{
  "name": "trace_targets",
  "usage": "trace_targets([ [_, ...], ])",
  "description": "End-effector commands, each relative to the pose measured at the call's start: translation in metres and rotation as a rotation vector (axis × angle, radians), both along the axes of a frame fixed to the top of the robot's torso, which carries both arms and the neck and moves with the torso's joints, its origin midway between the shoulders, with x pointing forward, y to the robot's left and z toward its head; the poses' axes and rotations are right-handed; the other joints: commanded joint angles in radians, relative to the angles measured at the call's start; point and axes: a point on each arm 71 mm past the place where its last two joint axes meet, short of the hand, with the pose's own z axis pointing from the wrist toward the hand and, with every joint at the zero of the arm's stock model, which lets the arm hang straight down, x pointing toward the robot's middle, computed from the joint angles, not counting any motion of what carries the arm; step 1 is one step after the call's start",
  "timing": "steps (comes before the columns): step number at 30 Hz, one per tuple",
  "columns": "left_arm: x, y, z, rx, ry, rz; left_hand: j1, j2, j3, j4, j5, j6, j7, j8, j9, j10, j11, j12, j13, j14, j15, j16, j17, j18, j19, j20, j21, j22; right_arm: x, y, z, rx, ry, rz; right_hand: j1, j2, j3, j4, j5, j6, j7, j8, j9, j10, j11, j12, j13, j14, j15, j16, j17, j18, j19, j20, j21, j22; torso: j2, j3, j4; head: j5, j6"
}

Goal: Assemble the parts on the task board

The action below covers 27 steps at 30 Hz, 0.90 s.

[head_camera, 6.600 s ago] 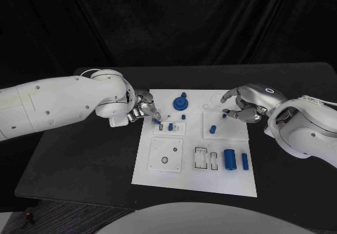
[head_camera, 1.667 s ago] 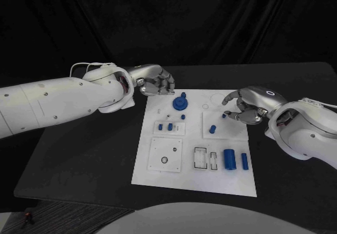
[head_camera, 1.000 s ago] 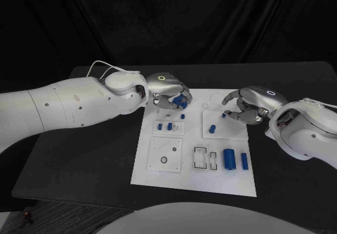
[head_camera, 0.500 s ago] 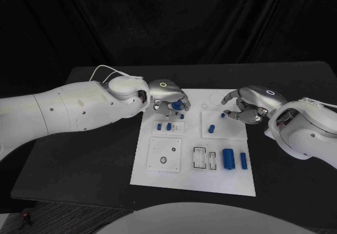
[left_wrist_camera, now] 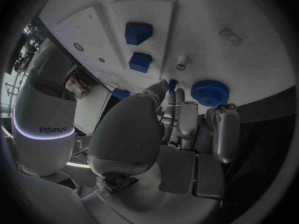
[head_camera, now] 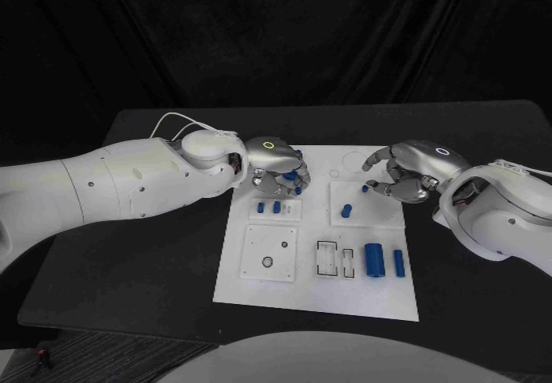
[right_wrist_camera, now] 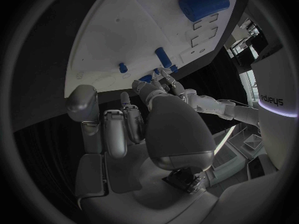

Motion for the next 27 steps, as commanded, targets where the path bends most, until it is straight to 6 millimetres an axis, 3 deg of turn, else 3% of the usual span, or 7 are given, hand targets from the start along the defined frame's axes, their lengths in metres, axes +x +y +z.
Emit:
trace_targets([
  [1,-0.0010,-0.0016,-0.0028,0.007,0.011,-0.012,-0.005,0.006,0.008,-0.003,0.009,0.007,0.000,-0.004,-0.003,0.008,0.000,0.007,-0.002,-0.007,0.004,-0.005,-0.005,-0.012,0.002,-0.003,0.001,0.210,-0.0008,0.0004,-0.0005,0.003,-0.003,0.003,0.007,0.000,0.006,-0.002,0.005,0.006,0.001,0.003,-0.001,-0.005,-0.001,-0.006,0.013,0.075,-0.004,-0.005,0.119,0.020,-0.004,-0.003,-0.006,0.104,0.000,0.0003,0.0001,0.001,0.000],
  [18,0.0004,-0.0030,-0.0077,-0.001,0.007,-0.012,0.012,0.026,0.052,-0.037,0.046,0.049,-0.004,-0.010,-0.016,0.052,-0.009,0.010,-0.020,-0.012,-0.003,-0.007,-0.021,-0.014,0.008,-0.004,0.009,0.212,-0.0012,0.0001,-0.0019,0.000,0.002,0.001,0.007,0.000,0.007,-0.002,0.006,0.007,0.000,0.003,-0.002,-0.005,-0.001,-0.007,0.012,0.075,-0.004,-0.005,0.119,0.020,-0.004,-0.003,-0.007,0.104,0.000,0.0003,0.0004,-0.001,0.000],
  [27,-0.0008,-0.0033,-0.0077,-0.022,-0.010,-0.019,0.028,0.044,0.070,-0.067,0.048,0.116,-0.005,0.012,-0.007,0.108,-0.016,0.017,-0.035,0.001,-0.009,-0.002,-0.024,-0.022,0.035,-0.006,0.039,0.223,-0.0015,-0.0003,-0.0023,0.000,0.004,-0.001,0.008,0.000,0.008,-0.002,0.007,0.008,0.000,0.003,-0.002,-0.002,-0.001,-0.004,0.015,0.074,-0.004,-0.006,0.118,0.020,-0.004,-0.004,-0.007,0.104,0.000,0.0004,0.0003,-0.001,0.000],
])
